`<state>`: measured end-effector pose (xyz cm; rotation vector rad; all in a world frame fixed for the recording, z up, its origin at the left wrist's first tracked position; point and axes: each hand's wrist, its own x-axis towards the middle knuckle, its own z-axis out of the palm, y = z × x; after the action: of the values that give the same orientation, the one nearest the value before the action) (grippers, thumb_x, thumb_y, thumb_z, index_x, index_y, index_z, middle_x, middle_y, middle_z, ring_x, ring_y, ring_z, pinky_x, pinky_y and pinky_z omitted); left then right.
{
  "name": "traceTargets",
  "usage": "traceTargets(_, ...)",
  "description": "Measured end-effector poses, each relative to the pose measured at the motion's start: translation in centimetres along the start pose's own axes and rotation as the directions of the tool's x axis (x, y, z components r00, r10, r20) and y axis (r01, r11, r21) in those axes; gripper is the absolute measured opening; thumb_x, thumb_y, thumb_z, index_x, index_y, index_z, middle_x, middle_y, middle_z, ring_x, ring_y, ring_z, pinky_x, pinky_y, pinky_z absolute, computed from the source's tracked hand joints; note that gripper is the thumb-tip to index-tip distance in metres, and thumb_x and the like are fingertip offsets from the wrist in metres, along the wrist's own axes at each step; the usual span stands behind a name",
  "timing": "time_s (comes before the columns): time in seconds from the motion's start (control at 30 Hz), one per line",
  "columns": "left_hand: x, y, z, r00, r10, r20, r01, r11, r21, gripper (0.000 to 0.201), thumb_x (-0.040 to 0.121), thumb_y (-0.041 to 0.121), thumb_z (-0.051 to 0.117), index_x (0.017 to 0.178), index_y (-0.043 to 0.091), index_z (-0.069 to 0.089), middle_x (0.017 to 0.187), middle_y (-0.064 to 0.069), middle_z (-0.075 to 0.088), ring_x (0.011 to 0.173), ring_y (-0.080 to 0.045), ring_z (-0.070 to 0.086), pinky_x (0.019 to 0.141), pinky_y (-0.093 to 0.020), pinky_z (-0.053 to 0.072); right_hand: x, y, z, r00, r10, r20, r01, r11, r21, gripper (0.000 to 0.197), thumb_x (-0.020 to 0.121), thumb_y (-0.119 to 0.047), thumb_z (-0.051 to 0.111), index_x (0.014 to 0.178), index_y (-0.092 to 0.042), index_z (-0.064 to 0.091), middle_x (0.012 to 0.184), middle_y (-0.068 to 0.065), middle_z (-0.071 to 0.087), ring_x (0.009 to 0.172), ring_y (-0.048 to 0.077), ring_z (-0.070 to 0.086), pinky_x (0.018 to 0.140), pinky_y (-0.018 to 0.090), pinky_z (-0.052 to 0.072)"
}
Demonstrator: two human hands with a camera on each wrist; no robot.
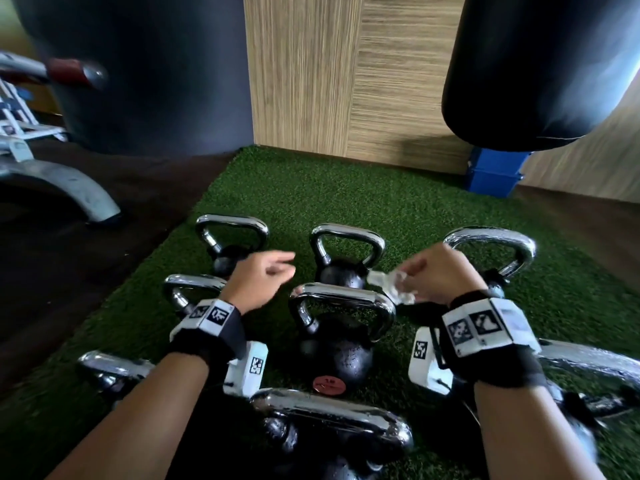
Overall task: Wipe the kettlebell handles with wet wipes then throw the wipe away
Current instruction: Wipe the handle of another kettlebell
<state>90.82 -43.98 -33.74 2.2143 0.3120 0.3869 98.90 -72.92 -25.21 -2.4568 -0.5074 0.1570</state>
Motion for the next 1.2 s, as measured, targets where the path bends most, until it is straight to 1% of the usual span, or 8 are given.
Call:
traceTargets(0.13,0.0,5.8,-1.2,0.981,0.051,0.186,0.048,0.869,-0.493,0.04,0.088,0.047,0.067,0.118,0.021,0.073,0.118,-0.004,0.076,0.109,-0.015,0.073,0.089,-0.029,0.061,-0.3,-2.9,0.2,0.963,-0.269,-0.021,0.252,0.869,0.425,0.024,0.061,-0.022,0.091,0.079,-0.03,0.078,0.076,-0.009,0.077,0.071,0.007,0.073,0.065,0.021,0.056)
traceTargets(0.37,-0.9,8.2,-0.3,0.951,0.056,0.305,0.171,0.725,-0.667,0.027,0.1,0.017,0.059,0.118,0.002,0.07,0.101,-0.01,0.079,0.089,-0.016,0.076,0.086,-0.029,0.062,0.8,-3.7,3.9,0.903,-0.302,-0.306,0.401,0.847,0.348,0.043,0.052,-0.02,0.098,0.074,-0.021,0.061,0.073,-0.005,0.073,0.063,0.01,0.069,0.058,0.022,0.055)
traceTargets(0.47,-0.9,7.7,0.2,0.938,0.091,0.335,0.159,0.747,-0.646,0.023,0.096,0.008,0.064,0.118,0.004,0.072,0.099,-0.006,0.079,0.089,-0.013,0.074,0.085,-0.026,0.062,0.9,-3.6,4.9,0.861,-0.318,-0.396,0.435,0.864,0.252,0.042,0.056,-0.02,0.094,0.073,-0.021,0.056,0.065,-0.005,0.07,0.055,0.003,0.062,0.053,0.017,0.049)
traceTargets(0.63,-0.5,6.5,0.1,0.933,0.114,0.34,0.111,0.81,-0.576,0.031,0.083,0.017,0.077,0.113,0.01,0.076,0.105,-0.006,0.079,0.096,-0.012,0.074,0.085,-0.024,0.061,1.1,-1.0,4.0,0.953,-0.293,-0.08,0.301,0.872,0.386,0.064,0.054,-0.042,0.095,0.108,-0.044,0.06,0.083,-0.006,0.075,0.062,0.005,0.065,0.062,0.022,0.055)
traceTargets(0.73,0.1,5.6,-0.5,0.97,0.172,0.172,-0.097,0.922,-0.375,0.03,0.081,0.027,0.081,0.111,0.023,0.079,0.108,0.008,0.078,0.109,-0.005,0.071,0.1,-0.023,0.051,2.0,2.8,4.1,0.984,-0.155,-0.091,0.176,0.933,0.313,0.054,0.072,-0.028,0.082,0.118,-0.044,0.059,0.086,-0.005,0.073,0.071,0.01,0.067,0.067,0.026,0.054)
traceTargets(0.87,0.1,5.1,0.4,0.933,0.344,0.11,-0.334,0.937,-0.099,0.023,0.084,0.037,0.081,0.107,0.034,0.079,0.105,0.026,0.074,0.101,0.01,0.069,0.091,-0.009,0.051,2.5,7.8,7.2,0.986,0.161,-0.05,-0.158,0.985,0.065,0.03,0.074,-0.004,0.067,0.093,-0.027,0.07,0.08,-0.005,0.072,0.077,0.015,0.066,0.068,0.022,0.049)
traceTargets(1.0,-0.5,4.9,2.8,0.892,0.427,0.147,-0.433,0.901,0.014,0.028,0.083,0.043,0.081,0.107,0.03,0.081,0.107,0.018,0.076,0.1,0.012,0.068,0.095,-0.015,0.054,1.6,9.4,11.8,0.966,0.037,0.256,-0.101,0.965,0.243,0.038,0.058,-0.006,0.093,0.082,-0.026,0.071,0.087,0.0,0.077,0.084,0.014,0.068,0.086,0.037,0.057)
traceTargets(1.2,-0.8,3.1,2.5,0.901,0.432,0.033,-0.433,0.899,0.06,0.018,0.084,0.036,0.081,0.102,0.033,0.082,0.1,0.02,0.078,0.094,0.011,0.069,0.089,-0.026,0.057,0.3,10.8,14.3,0.992,0.024,0.123,-0.075,0.899,0.431,0.04,0.058,-0.031,0.096,0.094,-0.036,0.078,0.089,-0.015,0.078,0.091,-0.002,0.07,0.086,0.02,0.051)
